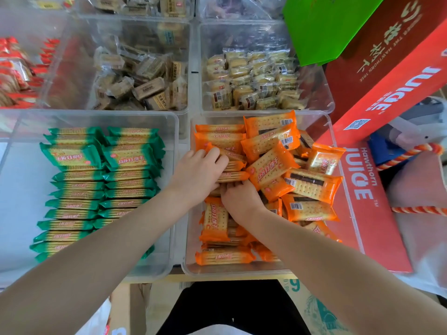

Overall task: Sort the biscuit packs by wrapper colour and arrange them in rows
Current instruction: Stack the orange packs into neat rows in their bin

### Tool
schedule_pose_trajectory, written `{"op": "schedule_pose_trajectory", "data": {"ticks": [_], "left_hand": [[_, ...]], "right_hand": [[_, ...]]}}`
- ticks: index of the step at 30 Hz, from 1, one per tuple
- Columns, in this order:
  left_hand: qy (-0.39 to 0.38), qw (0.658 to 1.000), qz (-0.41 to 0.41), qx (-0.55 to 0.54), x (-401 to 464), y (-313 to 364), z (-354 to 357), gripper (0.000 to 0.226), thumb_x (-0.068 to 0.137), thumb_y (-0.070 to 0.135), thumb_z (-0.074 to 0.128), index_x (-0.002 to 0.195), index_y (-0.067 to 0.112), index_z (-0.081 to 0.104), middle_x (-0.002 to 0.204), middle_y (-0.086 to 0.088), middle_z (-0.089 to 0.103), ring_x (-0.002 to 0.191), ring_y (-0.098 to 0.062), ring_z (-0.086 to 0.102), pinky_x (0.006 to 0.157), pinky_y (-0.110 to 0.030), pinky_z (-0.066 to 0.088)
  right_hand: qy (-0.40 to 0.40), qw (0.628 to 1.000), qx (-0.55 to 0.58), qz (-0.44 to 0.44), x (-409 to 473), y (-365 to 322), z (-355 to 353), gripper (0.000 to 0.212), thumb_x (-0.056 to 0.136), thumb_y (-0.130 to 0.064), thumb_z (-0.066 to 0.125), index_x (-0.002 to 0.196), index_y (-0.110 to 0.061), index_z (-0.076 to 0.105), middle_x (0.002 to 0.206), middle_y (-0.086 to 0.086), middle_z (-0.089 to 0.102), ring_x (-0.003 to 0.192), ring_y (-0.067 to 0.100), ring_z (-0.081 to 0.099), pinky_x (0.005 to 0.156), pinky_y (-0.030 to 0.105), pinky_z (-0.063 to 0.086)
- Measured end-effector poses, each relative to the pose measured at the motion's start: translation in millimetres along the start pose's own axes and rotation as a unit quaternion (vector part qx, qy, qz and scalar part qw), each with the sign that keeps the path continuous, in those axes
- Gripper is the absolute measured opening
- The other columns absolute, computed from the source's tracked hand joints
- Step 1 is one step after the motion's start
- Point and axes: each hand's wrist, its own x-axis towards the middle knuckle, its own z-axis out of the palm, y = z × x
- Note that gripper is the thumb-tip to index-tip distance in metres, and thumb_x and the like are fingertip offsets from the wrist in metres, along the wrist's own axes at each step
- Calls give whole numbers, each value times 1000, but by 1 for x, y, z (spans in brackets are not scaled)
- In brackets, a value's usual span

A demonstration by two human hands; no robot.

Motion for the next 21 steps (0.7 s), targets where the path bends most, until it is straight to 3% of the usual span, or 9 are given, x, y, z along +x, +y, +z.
{"op": "schedule_pose_trajectory", "data": {"ticks": [4,9,16,18,21], "left_hand": [[6,1000,-1,1,0,-1,4,53,67,28,80,111,10,56,99,-9,56,78,-28,58,65,-35,43],[-29,1000,-9,-4,2,2,1,52,86,33,61,129,13,39,119,-6,45,101,-25,52,81,-34,39],[-88,995,4,43,5,19,9,32,91,8,45,123,5,42,114,-11,54,93,-29,60,63,-35,40],[-105,993,8,61,6,19,15,33,90,6,45,123,4,41,109,-10,58,88,-29,61,58,-35,37],[-149,986,17,77,12,23,25,36,92,9,45,126,1,39,113,-13,57,93,-31,61,61,-37,41]], "right_hand": [[13,999,33,2,3,0,3,44,95,-15,44,137,-4,35,137,11,47,125,27,45,108,35,27],[1,992,129,-12,-15,17,-3,42,88,-25,53,127,-13,43,120,4,59,109,23,56,95,30,37],[-67,981,176,-33,-29,33,-11,38,96,-28,43,133,-17,42,121,6,59,109,26,56,82,32,45],[-88,967,238,-34,-34,40,-12,42,98,-28,41,139,-22,39,125,6,58,111,26,55,86,35,48],[-22,935,354,-29,-49,55,-13,35,98,-16,43,131,-20,52,118,5,64,104,20,60,87,28,47]]}}
